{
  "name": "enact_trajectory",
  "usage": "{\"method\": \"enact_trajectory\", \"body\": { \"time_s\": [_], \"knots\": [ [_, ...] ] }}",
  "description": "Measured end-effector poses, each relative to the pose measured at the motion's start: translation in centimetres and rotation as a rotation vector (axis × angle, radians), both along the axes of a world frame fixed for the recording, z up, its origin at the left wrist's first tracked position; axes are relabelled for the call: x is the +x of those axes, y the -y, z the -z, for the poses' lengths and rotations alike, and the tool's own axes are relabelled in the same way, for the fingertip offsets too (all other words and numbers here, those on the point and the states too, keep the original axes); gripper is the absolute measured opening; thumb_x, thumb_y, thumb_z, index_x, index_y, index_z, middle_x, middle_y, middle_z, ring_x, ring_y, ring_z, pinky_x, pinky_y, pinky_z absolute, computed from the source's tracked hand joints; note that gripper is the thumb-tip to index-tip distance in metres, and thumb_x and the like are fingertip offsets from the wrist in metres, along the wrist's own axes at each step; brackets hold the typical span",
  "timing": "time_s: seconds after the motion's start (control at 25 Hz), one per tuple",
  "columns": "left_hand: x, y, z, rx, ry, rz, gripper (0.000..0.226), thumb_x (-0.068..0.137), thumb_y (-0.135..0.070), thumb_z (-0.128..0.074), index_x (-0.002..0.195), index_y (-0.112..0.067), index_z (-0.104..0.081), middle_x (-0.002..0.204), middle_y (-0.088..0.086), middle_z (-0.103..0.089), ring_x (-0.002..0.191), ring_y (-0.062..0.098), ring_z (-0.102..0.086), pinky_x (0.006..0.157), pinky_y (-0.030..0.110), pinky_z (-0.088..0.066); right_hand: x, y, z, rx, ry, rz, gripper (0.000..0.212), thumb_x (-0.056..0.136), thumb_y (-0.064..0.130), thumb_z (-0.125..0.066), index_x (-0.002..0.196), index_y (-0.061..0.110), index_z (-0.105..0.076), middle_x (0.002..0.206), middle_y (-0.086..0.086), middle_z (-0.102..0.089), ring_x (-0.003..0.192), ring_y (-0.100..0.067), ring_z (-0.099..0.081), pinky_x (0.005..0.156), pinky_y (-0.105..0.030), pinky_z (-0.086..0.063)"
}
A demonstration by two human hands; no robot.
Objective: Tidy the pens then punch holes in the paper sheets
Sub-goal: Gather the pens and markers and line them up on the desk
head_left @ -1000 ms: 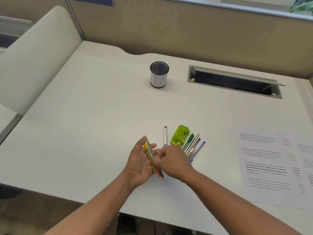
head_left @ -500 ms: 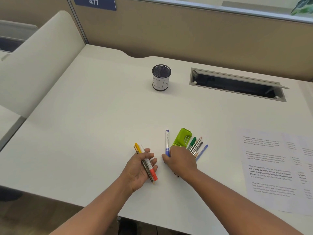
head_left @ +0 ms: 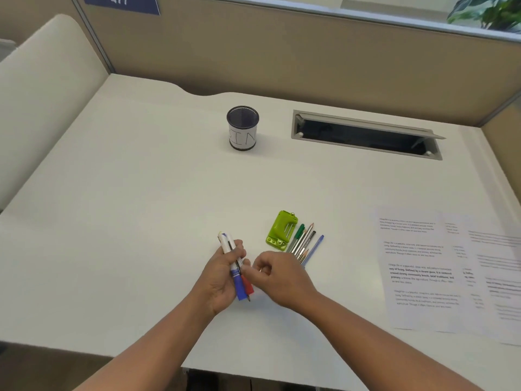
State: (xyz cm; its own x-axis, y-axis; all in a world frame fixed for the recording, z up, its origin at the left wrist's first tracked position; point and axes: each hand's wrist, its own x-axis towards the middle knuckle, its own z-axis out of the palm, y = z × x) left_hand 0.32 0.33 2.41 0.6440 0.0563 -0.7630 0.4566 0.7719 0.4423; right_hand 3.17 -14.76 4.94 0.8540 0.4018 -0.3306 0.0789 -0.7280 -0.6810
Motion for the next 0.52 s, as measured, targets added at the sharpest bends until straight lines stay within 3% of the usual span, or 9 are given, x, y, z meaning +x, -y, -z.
{"method": "enact_trajectory", "body": {
  "time_s": [0.12,0.2,0.36,0.52],
  "knots": [
    [0.3,0.7,0.1,-0.035,-0.024,0.016,0.014,0.097,-0.007,-0.062,0.109,-0.015,-0.064,0.075,0.003,-0.064,0.062,0.017,-0.06,0.055,0.031,-0.057,1.7,4.5,1.5,-0.139,0.047,0.312,0.035,0.083,0.05,-0.053,0.065,0.021,-0.061,0.06,0.007,-0.064,0.062,-0.014,-0.062,0.059,-0.031,-0.049],
    [0.4,1.2,0.1,-0.044,-0.031,0.039,0.014,0.098,-0.007,-0.062,0.109,-0.015,-0.064,0.076,0.004,-0.065,0.061,0.017,-0.061,0.054,0.032,-0.058,3.2,7.4,2.4,-0.296,0.019,0.407,0.036,0.086,0.047,-0.056,0.069,0.016,-0.064,0.066,0.003,-0.067,0.067,-0.021,-0.063,0.058,-0.031,-0.048],
    [0.5,2.2,0.0,-0.03,-0.029,0.087,0.015,0.098,-0.007,-0.062,0.111,-0.014,-0.064,0.076,0.004,-0.066,0.06,0.017,-0.063,0.054,0.033,-0.058,4.9,9.3,3.4,-0.412,-0.056,0.389,0.051,0.087,0.062,-0.06,0.062,0.021,-0.044,0.062,0.005,-0.052,0.056,-0.017,-0.05,0.048,-0.027,-0.03],
    [0.2,2.4,-0.1,-0.003,-0.031,0.125,0.018,0.097,-0.008,-0.063,0.115,-0.013,-0.064,0.077,0.005,-0.067,0.062,0.018,-0.064,0.056,0.035,-0.059,4.8,8.8,3.9,-0.377,-0.09,0.352,0.045,0.084,0.059,-0.064,0.067,0.023,-0.044,0.069,0.004,-0.054,0.061,-0.017,-0.049,0.049,-0.028,-0.03]
  ]
}}
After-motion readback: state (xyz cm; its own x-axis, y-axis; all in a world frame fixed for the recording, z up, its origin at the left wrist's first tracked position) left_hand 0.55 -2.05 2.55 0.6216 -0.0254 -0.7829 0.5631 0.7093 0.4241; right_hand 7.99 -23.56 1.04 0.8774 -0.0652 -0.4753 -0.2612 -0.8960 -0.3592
